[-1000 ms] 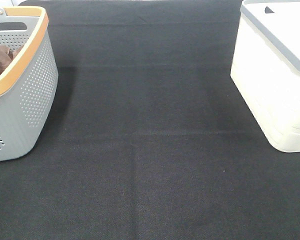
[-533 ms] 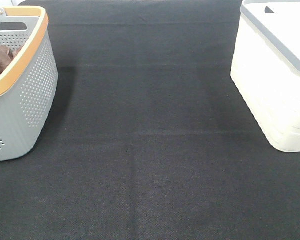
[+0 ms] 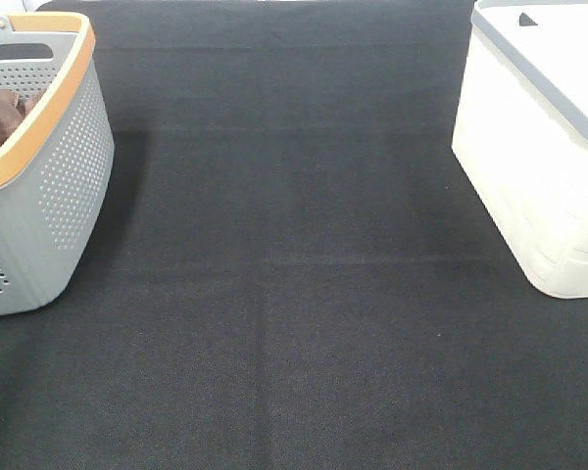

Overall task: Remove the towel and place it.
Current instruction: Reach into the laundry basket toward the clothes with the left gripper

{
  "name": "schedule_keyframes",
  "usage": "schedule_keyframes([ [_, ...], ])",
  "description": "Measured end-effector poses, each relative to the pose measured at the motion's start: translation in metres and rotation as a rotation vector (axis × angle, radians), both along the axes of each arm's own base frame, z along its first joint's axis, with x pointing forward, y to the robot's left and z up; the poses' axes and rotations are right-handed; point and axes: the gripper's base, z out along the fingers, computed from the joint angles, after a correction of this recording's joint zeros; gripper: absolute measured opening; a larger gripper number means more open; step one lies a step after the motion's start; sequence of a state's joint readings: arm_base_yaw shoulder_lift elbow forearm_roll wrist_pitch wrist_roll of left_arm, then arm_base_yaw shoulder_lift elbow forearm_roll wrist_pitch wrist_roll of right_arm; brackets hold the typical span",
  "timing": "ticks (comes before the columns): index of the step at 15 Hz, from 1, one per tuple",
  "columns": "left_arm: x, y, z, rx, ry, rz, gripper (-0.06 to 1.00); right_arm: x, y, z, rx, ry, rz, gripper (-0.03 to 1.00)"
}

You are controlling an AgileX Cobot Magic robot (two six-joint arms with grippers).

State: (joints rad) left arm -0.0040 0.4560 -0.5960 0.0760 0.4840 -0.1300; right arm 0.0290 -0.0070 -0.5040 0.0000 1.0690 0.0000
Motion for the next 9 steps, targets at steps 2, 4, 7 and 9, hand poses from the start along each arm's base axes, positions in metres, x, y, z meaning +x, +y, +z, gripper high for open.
schedule_keyframes([
  [2, 0.039, 0.0, 0.006, -0.01, 0.105, 0.004, 0.56, 0.0, 0.0, 0.0, 0.0, 0.0, 0.0, 0.72],
  [4, 0.079, 0.0, 0.011, -0.011, 0.193, 0.006, 0.56, 0.0, 0.0, 0.0, 0.0, 0.0, 0.0, 0.72],
  [7, 0.144, 0.0, 0.006, -0.012, 0.401, 0.017, 0.56, 0.0, 0.0, 0.0, 0.0, 0.0, 0.0, 0.72],
  [9, 0.176, 0.001, 0.0, -0.004, 0.518, 0.026, 0.56, 0.0, 0.0, 0.0, 0.0, 0.0, 0.0, 0.72],
])
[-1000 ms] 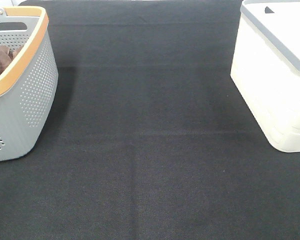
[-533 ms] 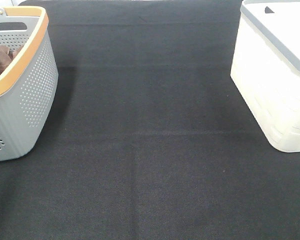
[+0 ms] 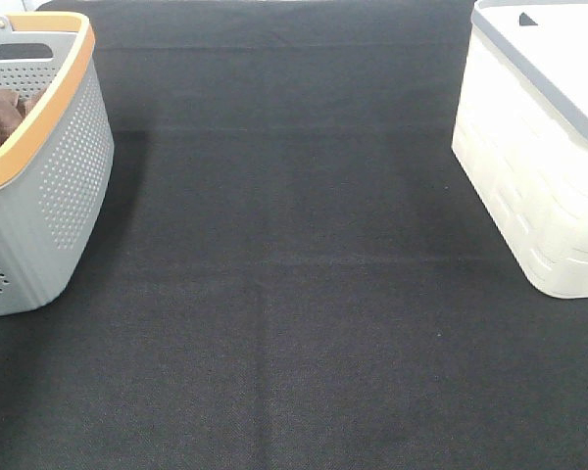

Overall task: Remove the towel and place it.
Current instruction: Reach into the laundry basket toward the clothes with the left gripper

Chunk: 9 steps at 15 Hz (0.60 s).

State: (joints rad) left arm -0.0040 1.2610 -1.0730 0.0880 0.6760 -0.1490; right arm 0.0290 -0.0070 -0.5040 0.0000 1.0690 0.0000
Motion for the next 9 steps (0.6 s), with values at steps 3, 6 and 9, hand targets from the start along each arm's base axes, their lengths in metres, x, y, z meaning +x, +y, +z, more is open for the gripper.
schedule_keyframes([
  [3, 0.038, 0.0, -0.002, 0.002, 0.093, 0.008, 0.56, 0.0, 0.0, 0.0, 0.0, 0.0, 0.0, 0.72],
  [6, 0.083, 0.001, -0.012, 0.007, 0.182, 0.015, 0.56, 0.0, 0.0, 0.0, 0.0, 0.0, 0.0, 0.72],
  [9, 0.125, 0.013, -0.028, 0.036, 0.234, 0.041, 0.56, 0.0, 0.0, 0.0, 0.0, 0.0, 0.0, 0.72],
])
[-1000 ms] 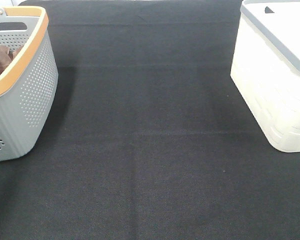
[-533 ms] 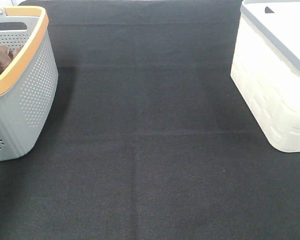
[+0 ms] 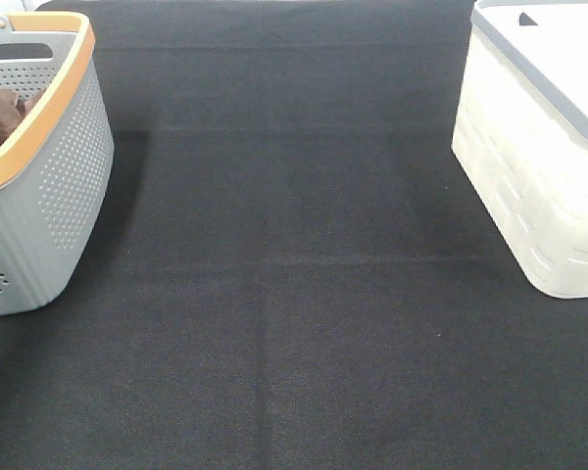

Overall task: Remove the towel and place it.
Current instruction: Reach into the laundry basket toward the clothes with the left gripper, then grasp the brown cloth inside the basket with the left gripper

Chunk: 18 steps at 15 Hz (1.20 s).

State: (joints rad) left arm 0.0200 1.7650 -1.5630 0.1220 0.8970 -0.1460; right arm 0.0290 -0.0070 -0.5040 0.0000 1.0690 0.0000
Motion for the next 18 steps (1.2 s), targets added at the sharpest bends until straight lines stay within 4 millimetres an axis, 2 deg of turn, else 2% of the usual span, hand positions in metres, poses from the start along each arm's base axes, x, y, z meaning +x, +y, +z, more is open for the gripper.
schedule_keyframes([
  [4, 0.034, 0.039, -0.029, -0.002, 0.032, 0.088, 0.56, 0.0, 0.0, 0.0, 0.0, 0.0, 0.0, 0.72],
  [5, 0.034, 0.039, -0.029, -0.002, 0.032, 0.088, 0.56, 0.0, 0.0, 0.0, 0.0, 0.0, 0.0, 0.72],
  [12, 0.073, 0.051, -0.06, 0.045, 0.041, 0.079, 0.56, 0.0, 0.0, 0.0, 0.0, 0.0, 0.0, 0.72],
  [18, 0.094, 0.053, -0.088, 0.052, -0.011, 0.056, 0.56, 0.0, 0.0, 0.0, 0.0, 0.0, 0.0, 0.72],
])
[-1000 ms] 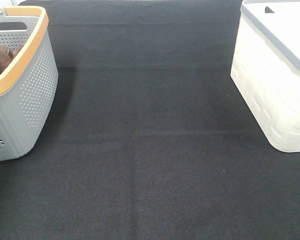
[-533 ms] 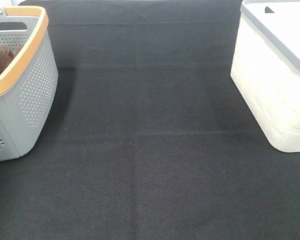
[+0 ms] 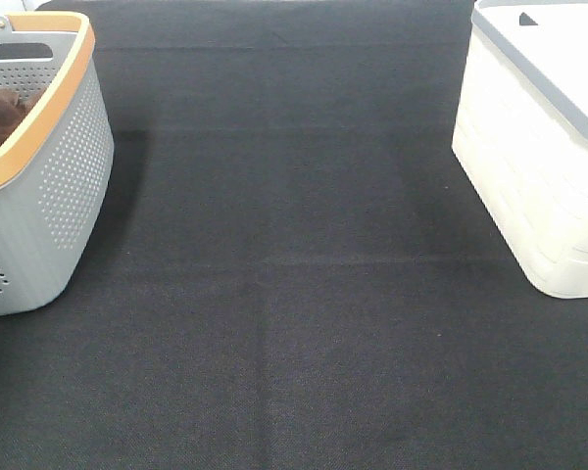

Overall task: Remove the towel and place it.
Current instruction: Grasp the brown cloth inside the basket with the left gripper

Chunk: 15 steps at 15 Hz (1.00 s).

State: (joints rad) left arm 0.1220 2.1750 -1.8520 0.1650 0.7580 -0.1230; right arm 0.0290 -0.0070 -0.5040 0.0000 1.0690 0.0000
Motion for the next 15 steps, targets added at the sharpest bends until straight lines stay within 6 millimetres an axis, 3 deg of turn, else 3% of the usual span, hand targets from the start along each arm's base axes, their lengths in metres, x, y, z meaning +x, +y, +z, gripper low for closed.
schedule_keyframes([
  [6, 0.006, -0.002, -0.023, -0.049, 0.019, 0.009, 0.54, 0.0, 0.0, 0.0, 0.0, 0.0, 0.0, 0.72],
  [9, 0.006, -0.002, -0.023, -0.048, 0.02, 0.009, 0.35, 0.0, 0.0, 0.0, 0.0, 0.0, 0.0, 0.72],
  [11, 0.006, -0.002, -0.023, -0.044, 0.021, 0.003, 0.11, 0.0, 0.0, 0.0, 0.0, 0.0, 0.0, 0.72],
  [13, 0.006, -0.002, -0.023, -0.028, 0.026, -0.024, 0.0, 0.0, 0.0, 0.0, 0.0, 0.0, 0.0, 0.72],
  [15, 0.006, -0.002, -0.021, -0.022, 0.026, -0.032, 0.0, 0.0, 0.0, 0.0, 0.0, 0.0, 0.0, 0.72],
])
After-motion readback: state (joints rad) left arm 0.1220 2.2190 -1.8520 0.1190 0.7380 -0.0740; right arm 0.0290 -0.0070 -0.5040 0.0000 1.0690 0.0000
